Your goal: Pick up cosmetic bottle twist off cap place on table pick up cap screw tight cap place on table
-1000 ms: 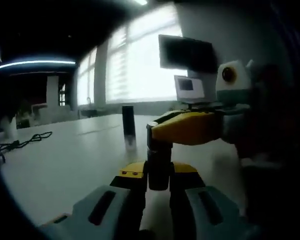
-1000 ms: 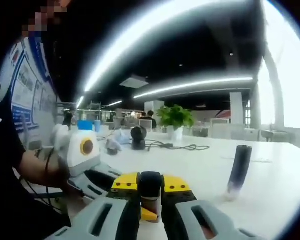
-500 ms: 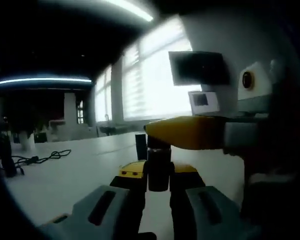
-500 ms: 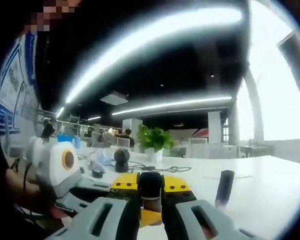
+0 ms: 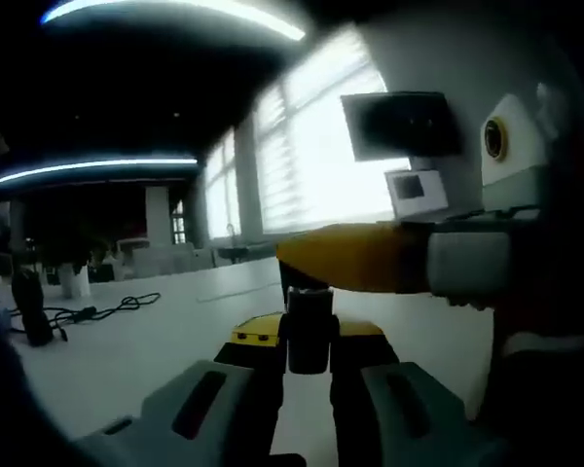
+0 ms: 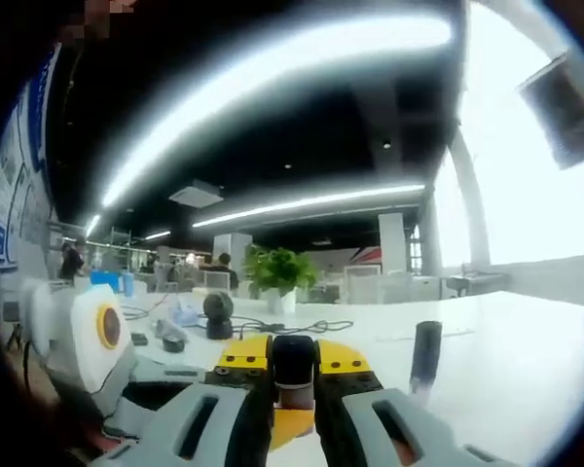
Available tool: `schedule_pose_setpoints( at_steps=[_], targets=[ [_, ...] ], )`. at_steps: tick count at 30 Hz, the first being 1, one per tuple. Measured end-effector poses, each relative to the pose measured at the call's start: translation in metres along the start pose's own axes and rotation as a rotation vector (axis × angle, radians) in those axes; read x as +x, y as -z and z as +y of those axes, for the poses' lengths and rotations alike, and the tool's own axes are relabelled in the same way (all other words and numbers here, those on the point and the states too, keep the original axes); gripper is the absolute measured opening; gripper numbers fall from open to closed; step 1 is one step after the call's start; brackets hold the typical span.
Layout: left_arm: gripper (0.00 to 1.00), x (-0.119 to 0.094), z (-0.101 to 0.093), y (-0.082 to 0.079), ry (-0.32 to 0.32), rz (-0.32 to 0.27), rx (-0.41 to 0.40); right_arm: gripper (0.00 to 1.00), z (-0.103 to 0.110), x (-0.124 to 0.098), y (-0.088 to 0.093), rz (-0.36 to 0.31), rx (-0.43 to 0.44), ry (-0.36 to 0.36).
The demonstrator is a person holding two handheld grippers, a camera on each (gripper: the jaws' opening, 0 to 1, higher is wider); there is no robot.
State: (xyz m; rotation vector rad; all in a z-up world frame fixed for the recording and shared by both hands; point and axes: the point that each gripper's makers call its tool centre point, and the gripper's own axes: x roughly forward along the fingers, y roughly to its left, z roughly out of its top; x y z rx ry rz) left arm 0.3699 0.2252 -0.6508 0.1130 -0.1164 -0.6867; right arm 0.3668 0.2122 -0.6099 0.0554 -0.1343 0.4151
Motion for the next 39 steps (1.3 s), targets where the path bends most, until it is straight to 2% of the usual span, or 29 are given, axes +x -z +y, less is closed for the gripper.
schedule_pose_setpoints(
  at_steps=[3,5,6,8,10,11,12,15,16,17,20,21,24,28,34,39],
  targets=[
    [0.07,0.0,0.002,0.001,-0.005,0.011,0.008,0.1,-0.002,-0.003,0.001,0.003,0.018,0.004],
    [0.07,0.0,0.001,0.001,0.021,0.003,-0.02,0.1,-0.001,-0.003,0.002,0.011,0.036,-0.014],
    [0.07,0.0,0.0,0.0,0.037,-0.006,-0.027,0.15,0.003,-0.002,0.007,0.039,0.046,-0.042],
    [0.07,0.001,-0.007,-0.001,0.102,-0.008,-0.051,0.25,0.007,-0.001,0.009,0.037,0.066,-0.088],
    [0.08,0.001,-0.007,-0.001,0.122,-0.006,-0.041,0.24,0.006,-0.002,0.012,0.049,0.066,-0.114],
    [0.08,0.001,-0.009,0.003,0.143,0.019,-0.027,0.24,0.007,-0.004,0.011,0.041,0.049,-0.131],
    [0.08,0.001,-0.008,0.003,0.145,0.018,-0.032,0.24,0.008,-0.005,0.009,0.027,0.041,-0.151],
    [0.08,-0.001,-0.013,0.008,0.197,0.032,-0.069,0.25,0.008,-0.008,0.011,0.034,0.042,-0.187],
    [0.08,-0.002,-0.018,0.009,0.235,0.033,-0.107,0.25,0.007,-0.008,0.013,0.041,0.041,-0.194],
    [0.08,-0.002,-0.018,0.009,0.239,0.034,-0.118,0.25,0.008,-0.008,0.015,0.049,0.04,-0.21],
    [0.08,-0.005,-0.02,0.009,0.283,0.034,-0.13,0.26,0.013,-0.01,0.017,0.06,0.032,-0.267],
    [0.08,-0.005,-0.022,0.012,0.303,0.051,-0.119,0.26,0.012,-0.011,0.017,0.063,0.03,-0.266],
    [0.08,-0.007,-0.022,0.013,0.32,0.049,-0.114,0.25,0.019,-0.014,0.016,0.069,0.003,-0.329],
    [0.08,-0.011,-0.029,0.011,0.4,0.046,-0.162,0.25,0.027,-0.019,0.018,0.083,-0.021,-0.409],
    [0.08,-0.017,-0.03,0.01,0.486,0.054,-0.211,0.25,0.032,-0.026,0.016,0.08,0.011,-0.5],
    [0.08,-0.022,-0.033,0.01,0.538,0.051,-0.208,0.22,0.034,-0.031,0.015,0.096,0.02,-0.579]
  ],
)
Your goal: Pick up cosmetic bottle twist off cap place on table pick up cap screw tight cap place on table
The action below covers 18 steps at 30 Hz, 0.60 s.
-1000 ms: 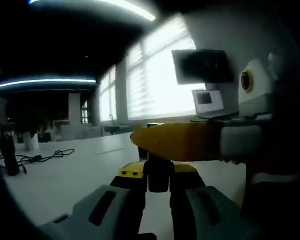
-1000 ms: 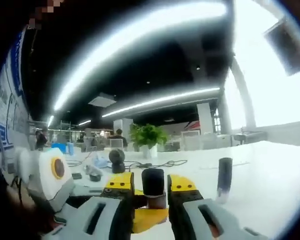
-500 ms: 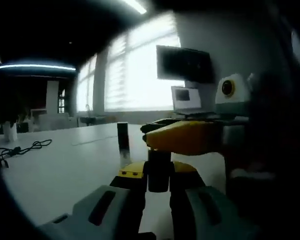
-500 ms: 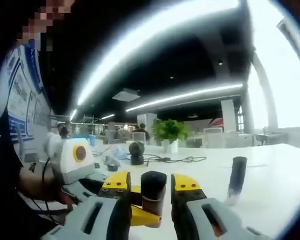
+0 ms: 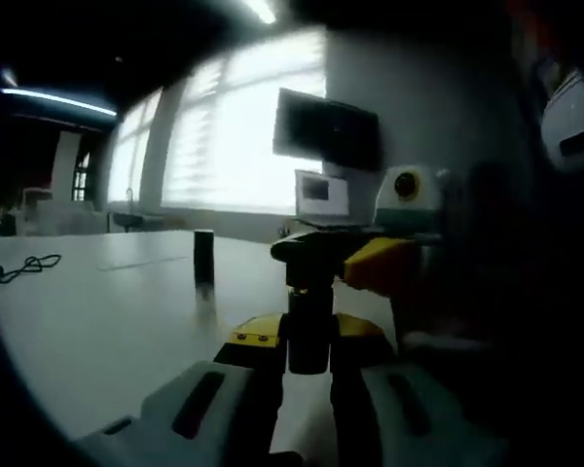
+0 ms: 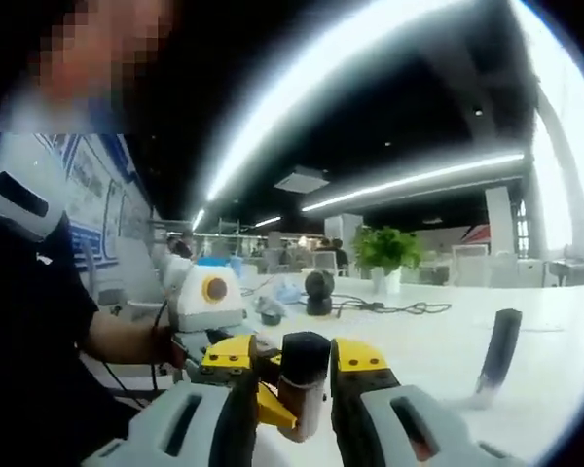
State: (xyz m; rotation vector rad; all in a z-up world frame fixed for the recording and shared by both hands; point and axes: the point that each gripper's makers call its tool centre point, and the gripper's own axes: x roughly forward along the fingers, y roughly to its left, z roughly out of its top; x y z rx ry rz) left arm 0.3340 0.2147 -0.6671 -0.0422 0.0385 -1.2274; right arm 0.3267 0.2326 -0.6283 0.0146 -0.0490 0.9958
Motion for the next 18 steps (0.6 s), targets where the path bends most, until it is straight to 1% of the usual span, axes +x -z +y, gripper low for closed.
schedule_pose_setpoints(
  at_steps=[3,5,7,9,12,14,18],
  targets=[
    [0.08,-0.002,-0.009,-0.001,0.048,0.003,0.024,0.2,0.002,-0.002,0.002,0.023,0.011,-0.039],
    [0.08,-0.003,-0.013,-0.003,0.074,-0.004,0.028,0.19,0.005,-0.003,0.001,0.024,0.03,-0.076],
    [0.08,-0.003,-0.019,-0.002,0.106,0.002,0.026,0.19,0.011,-0.005,-0.002,0.014,0.049,-0.12],
    [0.08,-0.004,-0.023,0.0,0.121,0.008,0.023,0.18,0.014,-0.007,-0.002,0.016,0.058,-0.144],
    [0.08,-0.004,-0.027,0.002,0.149,0.0,-0.003,0.15,0.016,-0.009,0.0,0.019,-0.004,-0.149],
    [0.08,-0.004,-0.028,0.002,0.155,-0.004,-0.009,0.14,0.018,-0.009,0.0,0.018,0.014,-0.159],
    [0.08,-0.003,-0.025,0.004,0.137,0.0,-0.008,0.11,0.014,-0.008,0.001,0.02,0.013,-0.134]
  ],
)
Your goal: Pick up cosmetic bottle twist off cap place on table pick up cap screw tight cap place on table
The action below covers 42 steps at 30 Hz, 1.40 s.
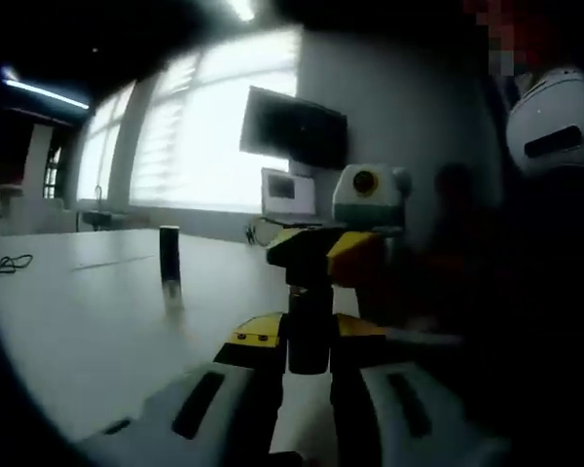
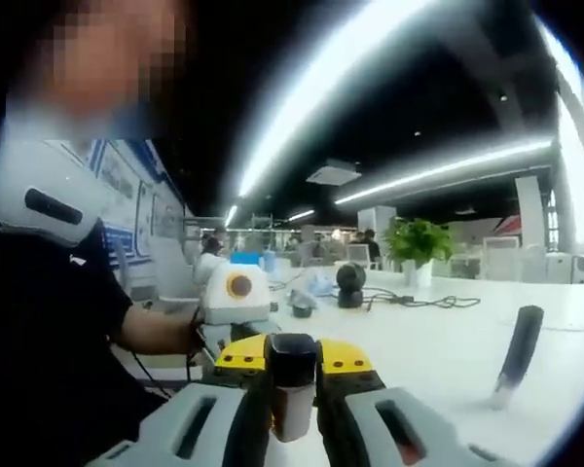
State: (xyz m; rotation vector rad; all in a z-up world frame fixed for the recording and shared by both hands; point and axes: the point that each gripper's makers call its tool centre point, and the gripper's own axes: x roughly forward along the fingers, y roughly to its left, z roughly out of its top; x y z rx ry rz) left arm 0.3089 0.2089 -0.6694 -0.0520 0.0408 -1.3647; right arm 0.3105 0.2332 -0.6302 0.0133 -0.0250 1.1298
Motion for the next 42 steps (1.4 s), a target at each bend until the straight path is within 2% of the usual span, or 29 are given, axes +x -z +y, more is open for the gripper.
schedule_pose_setpoints(
  at_steps=[6,13,20,26,31,36,42],
  targets=[
    [0.07,0.003,0.006,-0.002,-0.061,-0.008,0.028,0.11,-0.009,-0.001,-0.002,-0.011,-0.002,0.05],
    [0.08,0.004,0.021,-0.004,-0.189,-0.022,0.082,0.11,-0.027,0.001,-0.001,-0.003,0.005,0.188],
    [0.08,0.003,0.028,-0.009,-0.257,-0.039,0.096,0.11,-0.033,0.004,-0.005,-0.023,0.003,0.268],
    [0.08,0.004,0.042,-0.006,-0.36,-0.028,0.101,0.11,-0.047,0.006,0.0,-0.018,0.038,0.361],
    [0.08,0.004,0.046,-0.005,-0.425,-0.034,0.113,0.11,-0.051,0.006,0.001,-0.022,0.029,0.409],
    [0.08,0.003,0.049,-0.011,-0.477,-0.063,0.16,0.11,-0.056,0.004,-0.004,-0.043,0.042,0.477],
    [0.08,0.002,0.05,-0.018,-0.538,-0.07,0.215,0.11,-0.057,0.004,-0.009,-0.063,0.036,0.521]
  ],
)
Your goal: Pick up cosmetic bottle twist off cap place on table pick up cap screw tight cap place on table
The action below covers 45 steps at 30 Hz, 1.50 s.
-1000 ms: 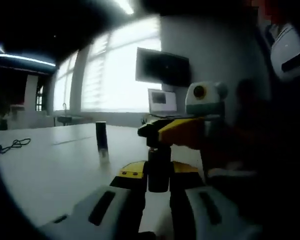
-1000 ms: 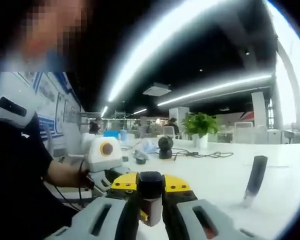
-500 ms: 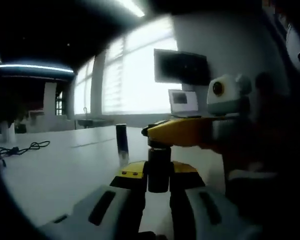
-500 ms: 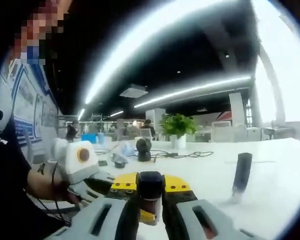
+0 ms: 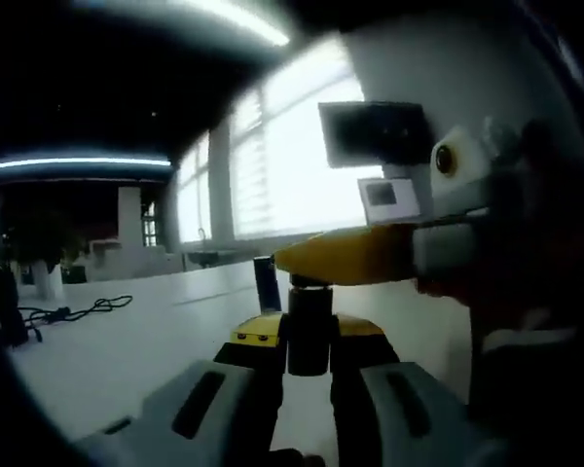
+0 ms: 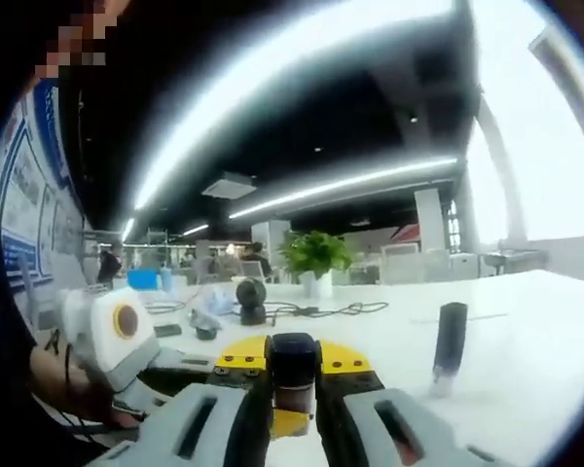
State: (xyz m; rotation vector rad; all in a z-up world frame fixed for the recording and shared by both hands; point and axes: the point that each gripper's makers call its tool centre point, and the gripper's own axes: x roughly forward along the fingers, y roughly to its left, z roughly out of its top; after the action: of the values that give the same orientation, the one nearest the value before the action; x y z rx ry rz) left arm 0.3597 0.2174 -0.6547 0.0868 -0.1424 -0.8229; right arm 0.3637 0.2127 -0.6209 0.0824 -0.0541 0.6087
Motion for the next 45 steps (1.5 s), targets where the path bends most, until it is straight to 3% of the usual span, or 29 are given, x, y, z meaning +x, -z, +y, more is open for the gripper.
schedule_pose_setpoints(
  at_steps=[6,19,22,25,27,31,35,38,41,45],
  targets=[
    [0.08,0.001,0.002,-0.003,-0.052,0.01,0.054,0.11,0.0,0.0,-0.003,-0.023,-0.014,0.061],
    [0.08,0.0,0.003,0.003,-0.057,0.023,0.013,0.11,0.0,0.0,0.002,-0.008,-0.02,0.073],
    [0.07,-0.002,0.004,0.001,-0.025,0.01,-0.027,0.13,0.007,-0.002,-0.001,-0.032,0.009,-0.005],
    [0.07,-0.004,0.006,0.001,-0.003,-0.007,-0.093,0.23,0.009,-0.004,0.001,-0.016,0.0,-0.049],
    [0.06,-0.005,0.008,0.004,0.004,-0.001,-0.1,0.21,0.008,-0.008,0.001,-0.022,-0.032,-0.064],
    [0.06,-0.007,0.008,0.005,0.044,0.011,-0.147,0.2,0.004,-0.016,-0.005,-0.044,-0.016,-0.106],
    [0.06,-0.012,-0.006,0.002,0.164,0.002,-0.179,0.15,0.009,-0.027,-0.013,-0.058,0.008,-0.231],
    [0.07,-0.014,-0.008,-0.001,0.203,-0.007,-0.202,0.15,0.014,-0.037,-0.014,-0.049,0.029,-0.316],
    [0.07,-0.017,-0.014,-0.004,0.259,-0.016,-0.28,0.15,0.016,-0.043,-0.016,-0.054,0.04,-0.353],
    [0.07,-0.019,-0.02,-0.004,0.287,-0.017,-0.263,0.15,0.019,-0.046,-0.017,-0.063,0.065,-0.378]
  ],
)
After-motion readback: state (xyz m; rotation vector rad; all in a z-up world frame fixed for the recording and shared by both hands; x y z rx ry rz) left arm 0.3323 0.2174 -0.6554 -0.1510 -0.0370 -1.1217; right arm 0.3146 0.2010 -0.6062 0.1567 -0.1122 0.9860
